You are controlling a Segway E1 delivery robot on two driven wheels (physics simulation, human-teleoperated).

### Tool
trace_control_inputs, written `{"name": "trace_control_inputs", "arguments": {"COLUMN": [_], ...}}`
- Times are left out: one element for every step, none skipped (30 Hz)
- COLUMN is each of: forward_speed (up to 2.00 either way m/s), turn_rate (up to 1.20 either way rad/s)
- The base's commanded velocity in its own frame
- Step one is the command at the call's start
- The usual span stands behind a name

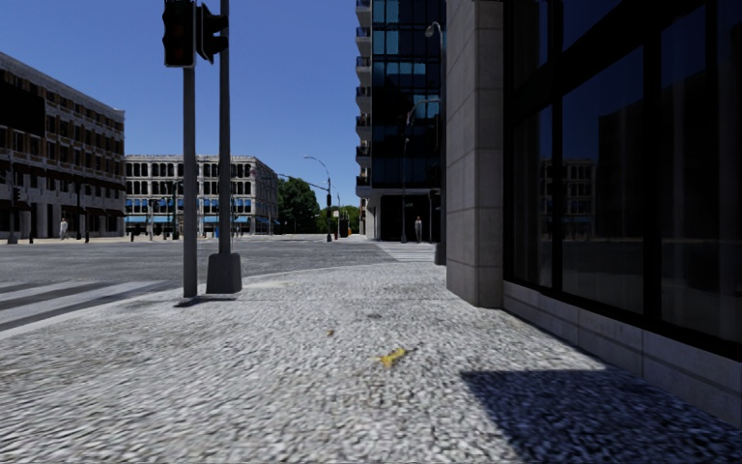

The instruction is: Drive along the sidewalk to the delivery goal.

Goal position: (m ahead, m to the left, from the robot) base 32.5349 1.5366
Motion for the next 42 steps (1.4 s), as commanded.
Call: {"name": "trace_control_inputs", "arguments": {"forward_speed": [2.0,2.0,2.0,2.0,2.0,2.0,2.0,2.0,2.0,2.0,2.0,2.0,2.0,2.0,2.0,2.0,2.0,2.0,2.0,2.0,2.0,2.0,2.0,2.0,2.0,2.0,2.0,2.0,2.0,2.0,2.0,2.0,2.0,2.0,2.0,2.0,2.0,2.0,2.0,2.0,2.0,2.0], "turn_rate": [0.0,0.0,0.0,0.0,0.0,0.0,0.0,0.0,0.0,0.0,0.0,0.0,0.0,0.0,0.0,0.0,0.0,0.0,0.0,0.0,0.0,0.0,0.0,0.0,0.0,0.0,0.0,0.0,0.0,0.0,0.0,0.0,0.0,0.0,0.0,0.0,0.0,0.0,0.0,0.0,0.0,0.0]}}
